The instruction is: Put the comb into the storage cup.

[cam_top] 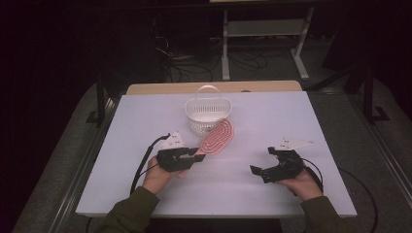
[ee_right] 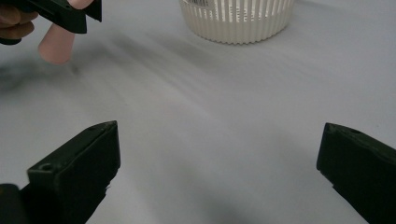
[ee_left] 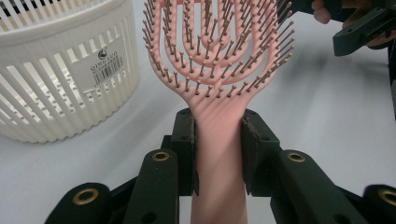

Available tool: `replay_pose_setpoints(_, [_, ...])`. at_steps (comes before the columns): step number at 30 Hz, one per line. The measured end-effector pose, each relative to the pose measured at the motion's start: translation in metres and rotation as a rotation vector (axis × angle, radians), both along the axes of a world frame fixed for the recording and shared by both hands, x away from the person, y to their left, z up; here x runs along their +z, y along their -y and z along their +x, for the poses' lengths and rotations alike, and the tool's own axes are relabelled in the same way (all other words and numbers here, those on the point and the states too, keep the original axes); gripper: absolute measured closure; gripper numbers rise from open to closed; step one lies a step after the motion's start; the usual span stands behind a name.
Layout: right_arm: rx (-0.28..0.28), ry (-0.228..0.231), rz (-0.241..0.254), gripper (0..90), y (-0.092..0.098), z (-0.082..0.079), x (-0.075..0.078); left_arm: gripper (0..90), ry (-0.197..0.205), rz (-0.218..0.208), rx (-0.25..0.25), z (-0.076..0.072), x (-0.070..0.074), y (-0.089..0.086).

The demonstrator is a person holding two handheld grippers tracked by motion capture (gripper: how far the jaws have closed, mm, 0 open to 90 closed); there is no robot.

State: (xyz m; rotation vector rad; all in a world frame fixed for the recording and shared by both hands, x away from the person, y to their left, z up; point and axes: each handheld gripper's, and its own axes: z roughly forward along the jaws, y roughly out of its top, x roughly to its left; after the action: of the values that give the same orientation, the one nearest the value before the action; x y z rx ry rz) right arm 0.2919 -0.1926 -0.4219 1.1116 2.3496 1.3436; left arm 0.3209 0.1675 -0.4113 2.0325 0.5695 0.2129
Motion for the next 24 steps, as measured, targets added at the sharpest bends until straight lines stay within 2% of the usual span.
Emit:
replay_pose_setpoints(8, [0.014,0.001,0.005,0.0,-0.003,-0.002,0.003,70.3,-0.009,-0.012,0.028,-0.002,-0.007,-0.004])
replay_pose_setpoints(24, [0.062,-0.01,0.01,0.0,-0.017,0.002,0.018,70.3,0.007,-0.043,0.054,-0.007,-0.003,-0.013])
